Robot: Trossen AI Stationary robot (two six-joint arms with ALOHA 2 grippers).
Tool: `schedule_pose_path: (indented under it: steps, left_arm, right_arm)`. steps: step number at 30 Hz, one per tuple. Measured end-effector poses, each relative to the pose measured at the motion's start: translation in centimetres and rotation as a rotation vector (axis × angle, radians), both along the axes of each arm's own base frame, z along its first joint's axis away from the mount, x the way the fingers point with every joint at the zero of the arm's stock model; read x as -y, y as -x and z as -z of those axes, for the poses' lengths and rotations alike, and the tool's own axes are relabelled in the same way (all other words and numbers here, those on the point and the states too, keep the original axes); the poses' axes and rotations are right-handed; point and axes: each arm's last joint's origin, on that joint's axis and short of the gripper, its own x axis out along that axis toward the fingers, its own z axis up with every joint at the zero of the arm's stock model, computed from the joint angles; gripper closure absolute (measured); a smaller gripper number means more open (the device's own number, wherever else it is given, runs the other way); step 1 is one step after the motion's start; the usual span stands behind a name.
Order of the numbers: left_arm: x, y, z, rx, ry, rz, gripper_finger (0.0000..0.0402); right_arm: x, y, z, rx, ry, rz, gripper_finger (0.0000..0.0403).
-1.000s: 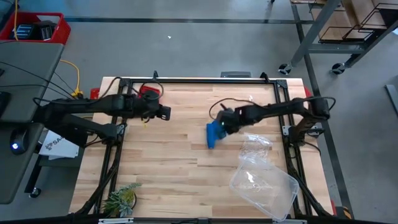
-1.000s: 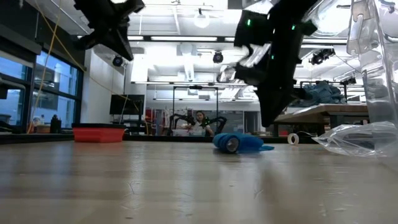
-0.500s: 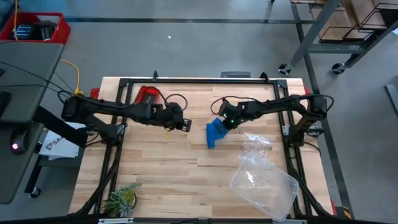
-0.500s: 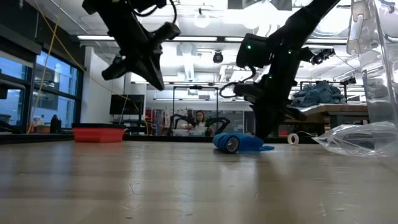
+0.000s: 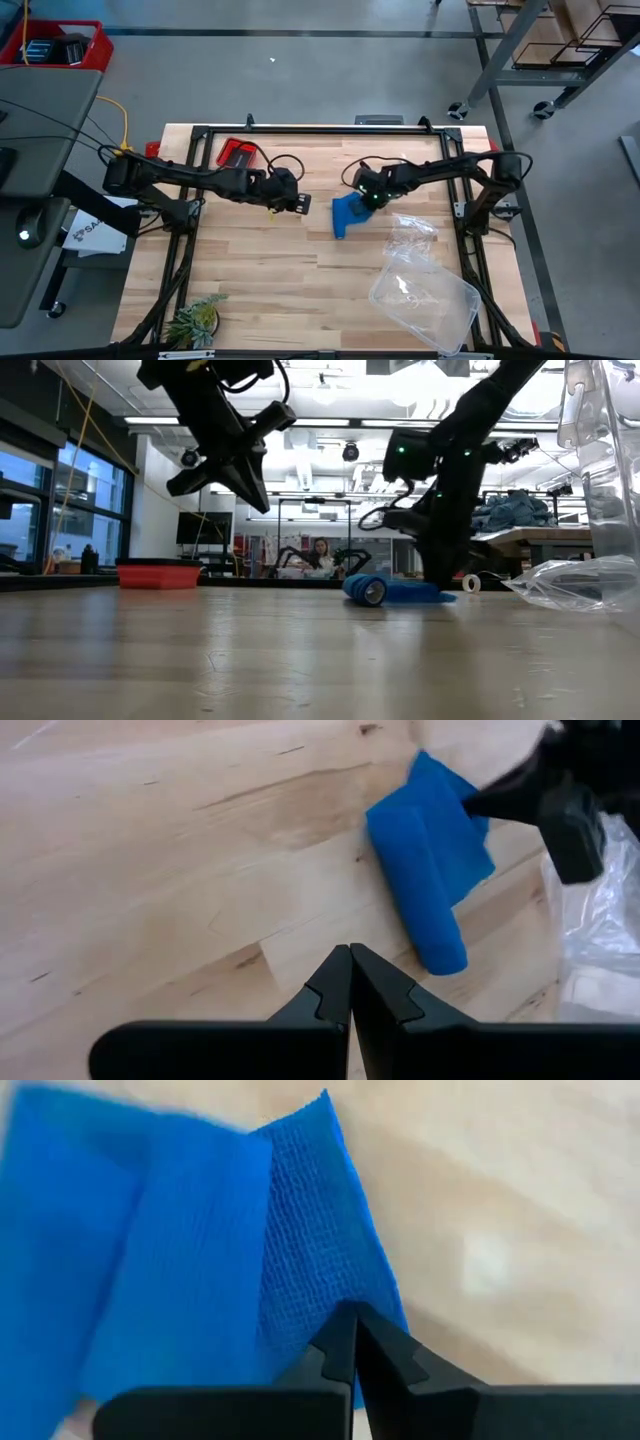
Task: Roll bandage
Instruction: Roll the blue bandage
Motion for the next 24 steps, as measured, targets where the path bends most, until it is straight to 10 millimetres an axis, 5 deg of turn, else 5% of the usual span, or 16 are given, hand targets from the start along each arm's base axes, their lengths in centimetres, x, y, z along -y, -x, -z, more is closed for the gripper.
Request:
schedule_pose_path:
  steps: [24]
  left_arm:
    - [-0.2,0.0,0.0,0.005,-0.043,-0.078,0.0401]
  right_arm:
    - [-4.5,1.3,-1.5,-0.088,0.032,0.253,0.0403]
